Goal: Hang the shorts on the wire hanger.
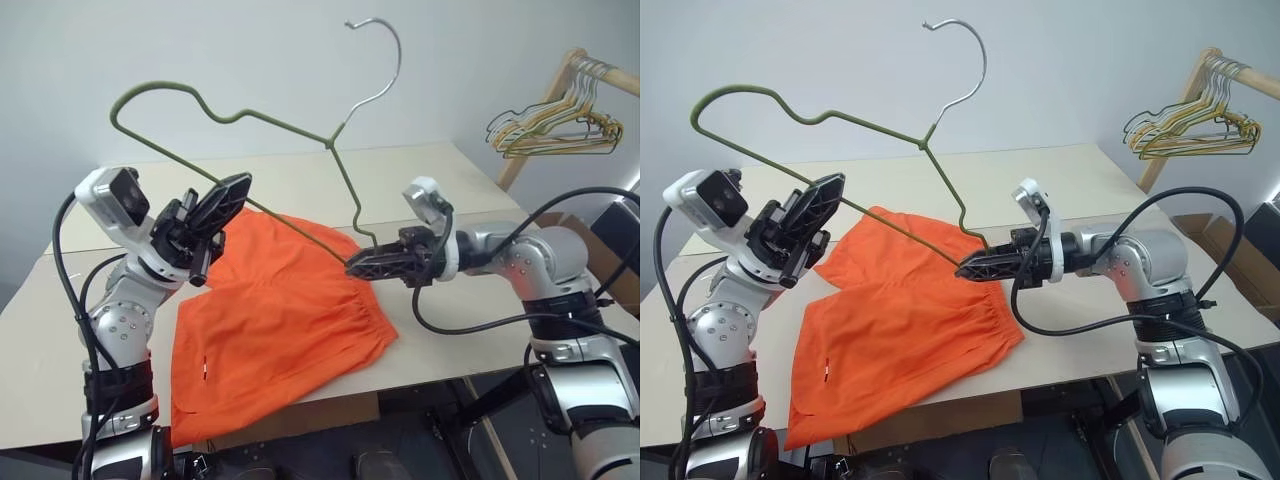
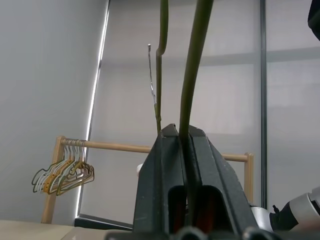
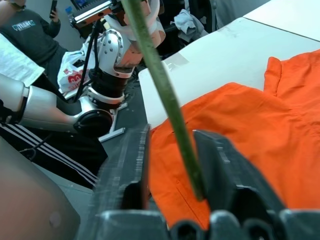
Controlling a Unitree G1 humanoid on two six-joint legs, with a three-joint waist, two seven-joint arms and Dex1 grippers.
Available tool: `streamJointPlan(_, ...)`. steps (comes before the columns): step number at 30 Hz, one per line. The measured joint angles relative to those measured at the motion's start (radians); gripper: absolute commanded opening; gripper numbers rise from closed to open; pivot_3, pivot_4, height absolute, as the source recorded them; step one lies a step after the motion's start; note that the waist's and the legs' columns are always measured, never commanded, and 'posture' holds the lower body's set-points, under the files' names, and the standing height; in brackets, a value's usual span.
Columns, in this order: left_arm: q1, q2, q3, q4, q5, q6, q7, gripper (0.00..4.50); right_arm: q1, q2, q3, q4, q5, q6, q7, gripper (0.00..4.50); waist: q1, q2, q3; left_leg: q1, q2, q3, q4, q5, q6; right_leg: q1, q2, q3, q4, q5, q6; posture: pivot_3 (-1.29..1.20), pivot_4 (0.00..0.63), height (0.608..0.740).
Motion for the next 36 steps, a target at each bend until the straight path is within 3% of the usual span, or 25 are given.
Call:
streamJointPlan(2, 0.004, -0.001, 0.003, 0.002, 0.002, -0.005, 0.005, 0.00, 0.000, 0.005, 0.004, -0.002, -0.003, -0.005, 0.009, 0.10, 0.000, 0.000, 0.000, 0.000, 0.000, 0.000, 0.000, 0.000, 0.000, 0.000, 0.000, 0.000, 0.000, 0.000, 0.000, -0.11, 0.000, 0.740)
streamJointPlan(5, 0.026, -0.006, 0.006, 0.008, 0.014, -0.018, 0.008, 0.00, 0.000, 0.014, 0.013, -0.004, -0.007, -0.014, 0.018, 0.04, -0.001, 0.000, 0.000, 0.000, 0.000, 0.000, 0.000, 0.000, 0.000, 0.000, 0.000, 0.000, 0.000, 0.000, 0.000, -0.11, 0.000, 0.740)
streamJointPlan(9, 0.043, -0.017, -0.007, 0.031, 0.050, -0.029, 0.027, 1.00, 0.000, 0.018, 0.016, -0.003, -0.013, -0.014, 0.015, 0.00, 0.002, 0.000, 0.000, 0.000, 0.000, -0.001, 0.000, 0.000, 0.000, 0.000, 0.000, 0.000, 0.000, 0.000, 0.000, -0.11, 0.000, 0.740)
streamJointPlan(12, 0.074, -0.005, -0.081, 0.043, 0.123, -0.020, 0.029, 2.01, 0.001, 0.022, -0.004, -0.003, -0.007, -0.012, -0.019, 0.00, 0.003, 0.000, 0.000, 0.000, -0.001, -0.001, 0.000, 0.000, 0.000, 0.000, 0.000, 0.000, 0.000, 0.000, 0.000, -0.11, 0.000, 0.740)
streamJointPlan(16, 0.126, 0.073, -0.210, 0.048, 0.293, -0.017, 0.027, 3.29, 0.031, 0.019, -0.107, -0.019, 0.042, 0.017, -0.071, 0.00, 0.001, 0.000, 0.000, 0.000, 0.000, -0.001, -0.001, 0.000, 0.000, -0.001, 0.000, 0.000, 0.000, 0.000, 0.000, -0.12, 0.000, 0.740)
streamJointPlan(20, 0.217, 0.157, -0.342, 0.052, 0.479, -0.064, -0.013, 4.47, 0.140, -0.093, -0.178, -0.056, 0.056, 0.044, -0.095, 0.00, 0.006, 0.001, 0.001, -0.001, 0.000, 0.003, -0.001, 0.000, 0.000, -0.001, 0.000, -0.001, -0.002, 0.000, 0.000, -0.12, 0.000, 0.740)
streamJointPlan(27, 0.236, 0.271, -0.424, -0.048, 0.693, -0.148, -0.009, 4.47, 0.432, -0.320, -0.266, -0.076, 0.072, 0.184, -0.116, 0.00, 0.017, 0.003, 0.002, -0.001, 0.000, 0.006, -0.001, 0.000, 0.000, -0.001, 0.000, 0.000, -0.002, 0.000, 0.000, -0.11, 0.000, 0.740)
streamJointPlan(31, 0.245, 0.305, -0.433, -0.114, 0.712, -0.165, -0.040, 4.47, 0.605, -0.408, -0.301, -0.110, 0.039, 0.172, -0.117, 0.00, 0.022, 0.006, 0.003, -0.001, 0.000, 0.008, -0.001, 0.000, 0.000, -0.001, 0.000, 0.002, -0.002, -0.001, 0.001, -0.12, 0.000, 0.740)
streamJointPlan(36, 0.267, 0.343, -0.440, -0.158, 0.736, -0.195, -0.068, 4.47, 0.646, -0.510, -0.267, -0.015, 0.045, 0.234, -0.014, 0.00, 0.022, 0.007, 0.004, 0.003, 0.001, 0.010, -0.001, 0.000, 0.000, 0.001, 0.001, 0.003, -0.002, -0.004, 0.006, -0.12, 0.000, 0.740)
